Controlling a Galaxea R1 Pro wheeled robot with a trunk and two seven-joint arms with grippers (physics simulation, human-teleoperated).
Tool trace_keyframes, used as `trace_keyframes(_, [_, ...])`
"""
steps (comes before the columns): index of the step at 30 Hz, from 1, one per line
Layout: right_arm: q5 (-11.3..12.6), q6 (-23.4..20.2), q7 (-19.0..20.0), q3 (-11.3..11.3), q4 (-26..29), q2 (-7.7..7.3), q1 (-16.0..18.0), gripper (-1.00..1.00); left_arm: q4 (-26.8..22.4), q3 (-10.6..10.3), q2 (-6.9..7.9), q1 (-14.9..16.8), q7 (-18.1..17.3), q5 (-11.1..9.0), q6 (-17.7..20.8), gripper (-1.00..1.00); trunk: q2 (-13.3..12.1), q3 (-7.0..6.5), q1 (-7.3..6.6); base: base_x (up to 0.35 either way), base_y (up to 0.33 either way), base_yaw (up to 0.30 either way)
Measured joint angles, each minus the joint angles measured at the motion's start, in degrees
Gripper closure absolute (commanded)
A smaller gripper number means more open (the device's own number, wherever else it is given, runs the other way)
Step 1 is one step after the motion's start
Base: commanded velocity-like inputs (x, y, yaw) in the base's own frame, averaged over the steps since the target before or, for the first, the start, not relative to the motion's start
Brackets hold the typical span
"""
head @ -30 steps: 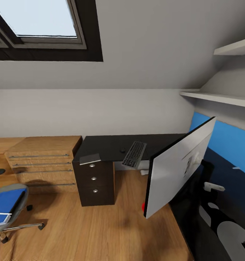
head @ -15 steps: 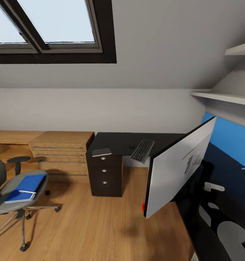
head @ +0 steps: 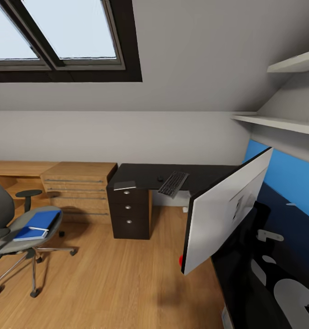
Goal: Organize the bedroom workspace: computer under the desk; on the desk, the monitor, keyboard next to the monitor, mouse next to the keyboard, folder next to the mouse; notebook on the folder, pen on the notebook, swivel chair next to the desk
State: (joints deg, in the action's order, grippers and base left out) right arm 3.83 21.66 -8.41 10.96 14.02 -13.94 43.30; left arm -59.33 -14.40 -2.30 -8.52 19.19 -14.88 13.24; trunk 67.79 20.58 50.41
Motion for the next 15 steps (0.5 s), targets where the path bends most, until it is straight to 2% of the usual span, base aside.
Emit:
trace_keyframes(9, [0.0,0.0,0.0,-0.1,0.0,0.04,0.0,1.0,0.0,0.0,0.0,0.0,0.0,0.0,0.0,-1.0,0.0,0.0,0.0,-0.287,-0.184,0.0])
trace_keyframes(15, [0.0,0.0,0.0,0.0,0.0,0.04,0.0,1.0,0.0,0.0,0.0,0.0,0.1,0.0,0.0,-1.0,0.0,0.0,-0.03,-0.091,-0.307,0.0])
